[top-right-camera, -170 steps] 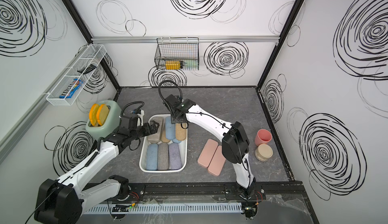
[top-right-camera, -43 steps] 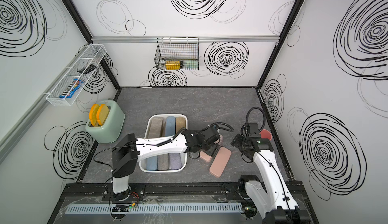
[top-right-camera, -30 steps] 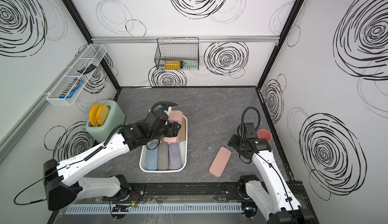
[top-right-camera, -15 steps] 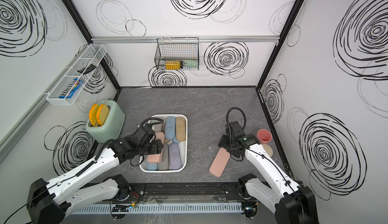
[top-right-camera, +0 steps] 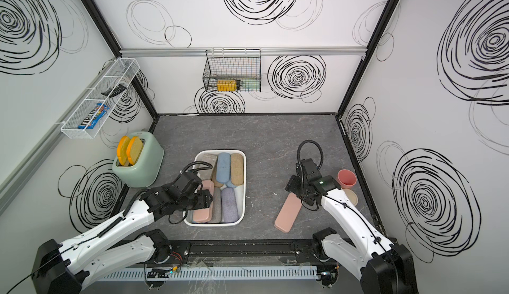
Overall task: Put the glasses cases into the storage boxes
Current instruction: Place the glasses case in the storage box.
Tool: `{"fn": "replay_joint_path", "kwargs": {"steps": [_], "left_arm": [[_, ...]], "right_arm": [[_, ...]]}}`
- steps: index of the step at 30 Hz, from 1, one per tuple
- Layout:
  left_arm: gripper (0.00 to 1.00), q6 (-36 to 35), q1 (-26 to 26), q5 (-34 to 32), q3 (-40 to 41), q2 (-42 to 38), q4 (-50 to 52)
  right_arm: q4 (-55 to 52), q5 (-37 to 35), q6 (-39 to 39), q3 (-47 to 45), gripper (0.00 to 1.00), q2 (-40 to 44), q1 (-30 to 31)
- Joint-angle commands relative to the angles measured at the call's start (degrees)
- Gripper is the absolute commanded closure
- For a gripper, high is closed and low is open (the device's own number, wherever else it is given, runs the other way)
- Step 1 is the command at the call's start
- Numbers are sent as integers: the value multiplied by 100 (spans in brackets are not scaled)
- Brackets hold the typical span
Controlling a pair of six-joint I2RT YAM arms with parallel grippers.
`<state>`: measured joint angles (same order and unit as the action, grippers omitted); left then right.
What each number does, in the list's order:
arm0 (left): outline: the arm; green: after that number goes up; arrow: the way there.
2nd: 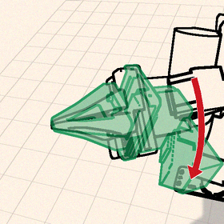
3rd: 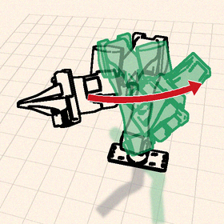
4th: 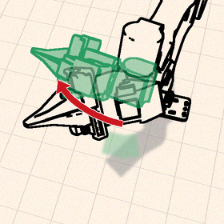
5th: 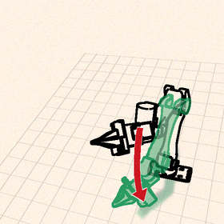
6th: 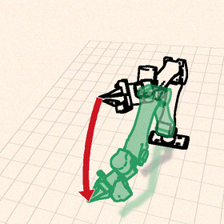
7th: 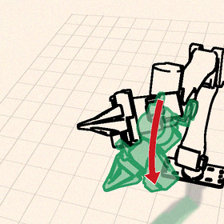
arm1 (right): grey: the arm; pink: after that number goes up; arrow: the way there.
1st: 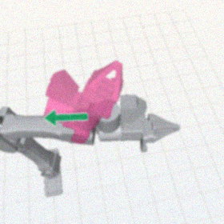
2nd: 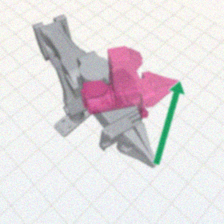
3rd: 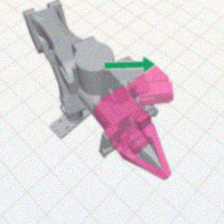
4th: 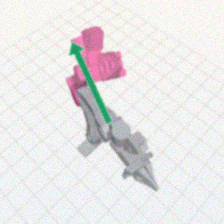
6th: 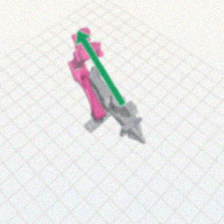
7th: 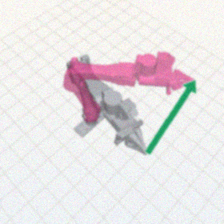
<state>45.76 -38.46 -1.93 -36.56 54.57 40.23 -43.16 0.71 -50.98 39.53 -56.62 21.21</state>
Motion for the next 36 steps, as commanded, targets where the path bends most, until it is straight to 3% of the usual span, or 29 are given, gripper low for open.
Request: {"fn": "replay_joint_path", "kwargs": {"steps": [1,12,33,34,36], "left_arm": [[34,-20,13,57,-100,51,240],[33,-125,-163,60,-382,-206,1019],[34,-341,260,-307,-105,566,-496],[34,-319,258,-309,-82,576,-568],[20,-270,243,-342,-54,651,-641]], "right_arm": [[43,-97,-52,-53,20,47,26],[232,-37,-70,-178,20,55,25],[228,-50,29,-165,20,82,23],[224,-63,28,-169,20,73,23],[178,-71,35,-161,20,47,25]]}}
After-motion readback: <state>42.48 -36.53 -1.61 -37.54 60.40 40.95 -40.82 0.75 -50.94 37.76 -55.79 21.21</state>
